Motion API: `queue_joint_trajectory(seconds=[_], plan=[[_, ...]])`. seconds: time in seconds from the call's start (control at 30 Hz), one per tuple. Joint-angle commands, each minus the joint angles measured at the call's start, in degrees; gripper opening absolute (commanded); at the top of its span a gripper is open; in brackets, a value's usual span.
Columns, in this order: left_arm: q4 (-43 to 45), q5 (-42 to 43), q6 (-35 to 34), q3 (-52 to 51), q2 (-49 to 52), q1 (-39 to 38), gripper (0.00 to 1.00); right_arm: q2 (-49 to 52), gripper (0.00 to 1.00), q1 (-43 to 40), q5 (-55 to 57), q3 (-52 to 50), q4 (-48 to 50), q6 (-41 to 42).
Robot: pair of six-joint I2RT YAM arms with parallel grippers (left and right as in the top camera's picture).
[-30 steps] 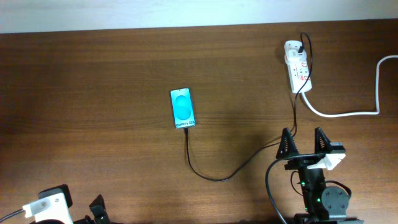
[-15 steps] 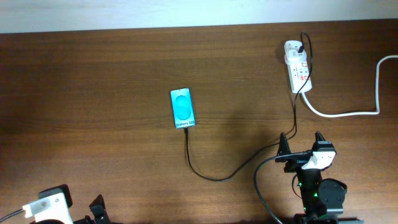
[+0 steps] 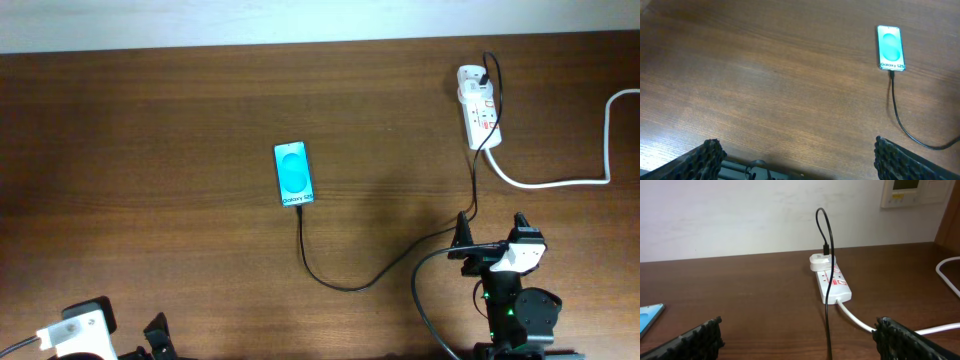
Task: Plug charger to phone and switch on socket
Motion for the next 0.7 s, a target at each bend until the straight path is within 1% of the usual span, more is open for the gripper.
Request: queue_joint_trajectory(seconds=[0.0, 0.17, 0.23, 0.3, 0.37, 0.4, 0.47, 0.5, 0.57, 0.63, 0.67], plan=[[0.09, -0.42, -0.76, 0.04, -0.35, 0.13, 0.99, -0.61, 0.98, -0.46, -0.11, -0.28, -0.24, -0.42], [0.11, -0.68, -0.76, 0.04, -0.35, 0.13, 0.99, -0.59, 0.98, -0.46, -0.11, -0.28, -0.24, -0.42], [2.38, -0.2, -0.83, -0.04, -0.22, 0.07, 0.99, -0.59, 0.98, -0.46, -0.11, -0.28, -0.24, -0.44], [9.14, -0.9, -0.74, -1.53, -0.31, 0.48, 0.99, -0.59, 0.98, -0.46, -0.11, -0.28, -0.24, -0.44], [14.08, -0.87, -0.17, -4.22, -0.79, 0.57, 0.99, -0.59, 0.98, -0.46, -0.11, -0.28, -0.24, -0.42], [17.92, -0.37, 1.73, -6.6, -1.49, 0.57, 1.0, -0.59, 0.98, -0.46, -0.11, -0.28, -0.24, -0.42], [29.24, 3.72, 7.85, -14.34, -5.66, 0.57, 0.99, -0.59, 0.98, -0.46, -0.11, -0.28, -0.24, -0.44], [34.84, 4.15, 8.74, -20.85, -10.6, 0.81, 0.99, -0.59, 0.98, -0.46, -0.11, -0.28, -0.24, -0.44], [38.49, 4.57, 8.76, -27.04, -14.6, 1.77, 0.99, -0.59, 0.98, -0.46, -0.11, -0.28, -0.24, -0.42], [45.13, 5.84, 9.2, -34.58, -18.53, 2.4, 0.99, -0.59, 0.98, -0.46, -0.11, -0.28, -0.24, -0.44], [53.77, 8.55, 12.52, -41.35, -20.98, 3.43, 0.99, -0.59, 0.98, -0.46, -0.11, -0.28, -0.24, -0.44]])
